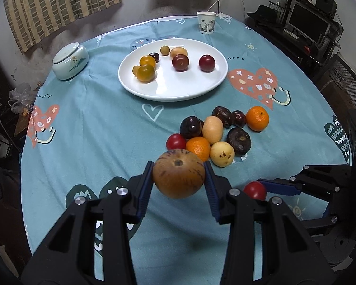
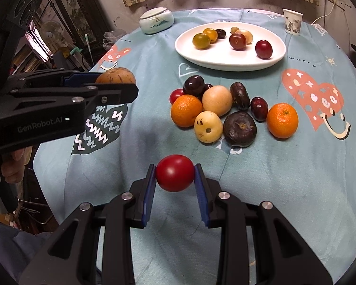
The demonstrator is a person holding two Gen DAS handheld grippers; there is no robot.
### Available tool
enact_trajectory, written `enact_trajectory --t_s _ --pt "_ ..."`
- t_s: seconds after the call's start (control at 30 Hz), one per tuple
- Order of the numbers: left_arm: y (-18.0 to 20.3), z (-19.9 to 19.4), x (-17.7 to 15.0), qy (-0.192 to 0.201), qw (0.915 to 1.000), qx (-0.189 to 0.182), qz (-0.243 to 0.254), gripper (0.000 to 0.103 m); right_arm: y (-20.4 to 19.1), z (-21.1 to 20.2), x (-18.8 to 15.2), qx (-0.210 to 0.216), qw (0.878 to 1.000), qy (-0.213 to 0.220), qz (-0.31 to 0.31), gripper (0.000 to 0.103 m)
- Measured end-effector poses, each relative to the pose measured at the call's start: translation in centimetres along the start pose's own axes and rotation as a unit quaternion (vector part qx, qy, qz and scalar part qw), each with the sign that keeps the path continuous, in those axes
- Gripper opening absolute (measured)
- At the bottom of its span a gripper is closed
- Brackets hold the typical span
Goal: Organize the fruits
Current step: 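Carry both held fruits over the white plate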
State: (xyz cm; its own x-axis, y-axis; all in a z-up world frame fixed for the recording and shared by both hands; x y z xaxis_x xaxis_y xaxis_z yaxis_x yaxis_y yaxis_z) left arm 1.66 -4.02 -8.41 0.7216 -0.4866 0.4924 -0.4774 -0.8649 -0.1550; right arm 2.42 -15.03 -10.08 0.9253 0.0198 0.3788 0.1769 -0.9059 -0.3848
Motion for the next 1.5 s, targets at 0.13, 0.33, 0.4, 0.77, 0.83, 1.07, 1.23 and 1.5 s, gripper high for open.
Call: enact_trajectory --t_s 0.13,0.33,0.4,0.77,0.83,1.07,1.23,1.5 --pt "-0.5 0.1 0.0 -0.001 1.0 0.002 -0.006 0.042 0.3 -0.3 0.3 0.001 1.0 0.007 0.003 0.033" --pt "-4.2 -0.2 -1.5 -0.002 0.9985 0.016 -0.052 0.042 2.6 -1.5 0.7 -0.011 0.999 0.019 0.025 0.033" --pt "-5.1 0.1 -2.5 -0.011 0.9976 0.016 -0.066 0.042 3.7 -1.5 0.4 -0.021 0.999 0.017 0.034 0.033" --pt "-4.0 2.0 -3.4 -0.034 0.9974 -0.013 -0.062 0.042 5.0 -0.3 -0.6 -0.017 0.999 -0.009 0.05 0.033" --pt "-3.9 2.2 -3.1 -0.034 0.9976 -0.012 -0.058 0.042 4.9 -0.2 -0.6 -0.017 0.999 -0.01 0.049 0.033" --pt "-3.7 2.8 -2.6 -0.04 0.998 -0.01 -0.048 0.043 4.5 0.7 -1.2 -0.015 0.999 -0.032 0.041 0.033" --pt "-3.7 3.7 -2.4 -0.051 0.9972 -0.025 -0.049 0.043 3.8 0.9 -0.3 -0.014 0.999 -0.036 0.018 0.033" --pt "-5.9 4.3 7.0 0.008 0.9993 -0.016 -0.034 0.043 1.3 -2.0 12.6 -0.018 0.995 0.083 -0.047 0.033"
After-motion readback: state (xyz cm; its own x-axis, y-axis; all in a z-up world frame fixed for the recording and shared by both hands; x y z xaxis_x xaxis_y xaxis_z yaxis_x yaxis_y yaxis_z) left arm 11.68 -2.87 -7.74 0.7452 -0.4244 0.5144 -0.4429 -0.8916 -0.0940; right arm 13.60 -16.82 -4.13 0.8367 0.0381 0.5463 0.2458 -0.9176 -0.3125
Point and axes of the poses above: each gripper's, at about its wrist camera, not at the fingertips, and z roughly the way its jaws point, y to its right, x to its top, the point moved 5 cm from there along z, roughly the way its jaws point, and after that the axes turned 15 degrees about z, right-handed, at the moved point
